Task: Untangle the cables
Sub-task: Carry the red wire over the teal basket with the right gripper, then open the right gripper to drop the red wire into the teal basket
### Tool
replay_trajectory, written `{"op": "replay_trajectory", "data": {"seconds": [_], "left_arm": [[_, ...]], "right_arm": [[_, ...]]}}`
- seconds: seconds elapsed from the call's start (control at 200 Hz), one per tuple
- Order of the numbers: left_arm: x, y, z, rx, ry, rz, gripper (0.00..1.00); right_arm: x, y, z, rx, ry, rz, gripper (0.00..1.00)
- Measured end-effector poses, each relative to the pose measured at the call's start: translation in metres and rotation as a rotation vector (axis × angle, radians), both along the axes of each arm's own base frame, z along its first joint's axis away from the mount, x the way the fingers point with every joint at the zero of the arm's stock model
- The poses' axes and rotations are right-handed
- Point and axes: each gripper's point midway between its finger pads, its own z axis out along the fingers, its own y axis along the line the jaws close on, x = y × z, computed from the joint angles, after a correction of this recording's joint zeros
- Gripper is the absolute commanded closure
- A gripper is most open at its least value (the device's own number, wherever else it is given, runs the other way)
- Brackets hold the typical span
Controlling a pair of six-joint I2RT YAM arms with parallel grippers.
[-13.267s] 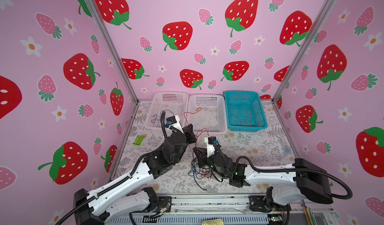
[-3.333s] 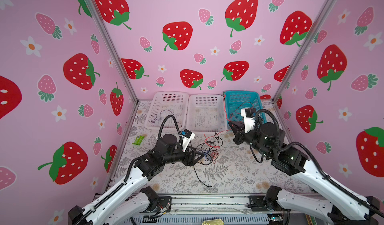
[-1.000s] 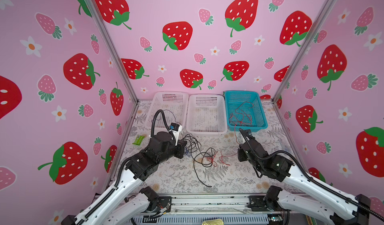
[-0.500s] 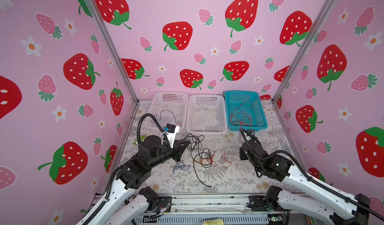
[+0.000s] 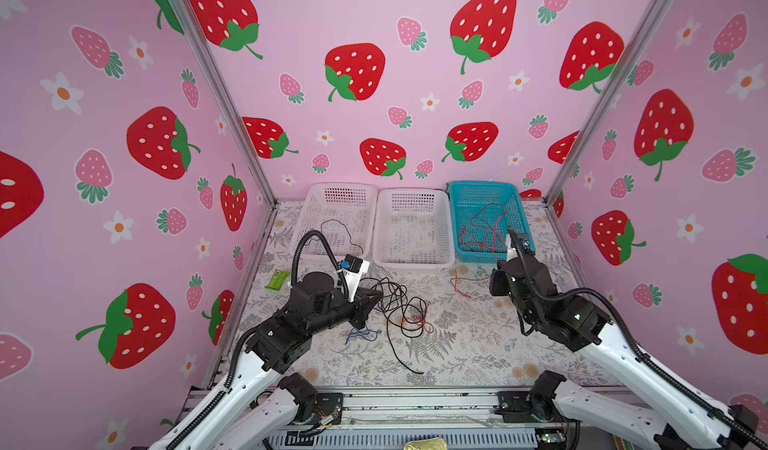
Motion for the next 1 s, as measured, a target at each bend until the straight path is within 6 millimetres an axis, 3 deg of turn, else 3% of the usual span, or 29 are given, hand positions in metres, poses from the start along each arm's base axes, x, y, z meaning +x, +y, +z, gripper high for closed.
{"op": "replay_trajectory", "data": {"seconds": [0.155,0.465,0.705,0.855,1.0], "left_arm": [[0.001,0.0,-0.003,0.013,-0.004,-0.003,1.0],[-0.001,-0.001,-0.009,0.036,-0.011,-0.009,1.0],[-0.005,-0.002,-0.011,0.048,-0.025,-0.023,1.0],[-0.007,-0.003,-0.013,0.059,-0.029,-0.032,1.0],[-0.006,-0.003,-0.014,0.066,-0.03,-0.028,1.0]], "right_arm": [[0.037,-0.016,-0.001,0.011,0.033,-0.071,1.0],[0.106,-0.067,-0.004,0.101,0.051,-0.25,1.0],[0.164,-0.079,-0.04,0.109,0.122,-0.303,1.0],[0.189,-0.084,-0.066,0.1,0.18,-0.322,1.0],[0.205,-0.082,-0.079,0.1,0.209,-0.318,0.89]]}}
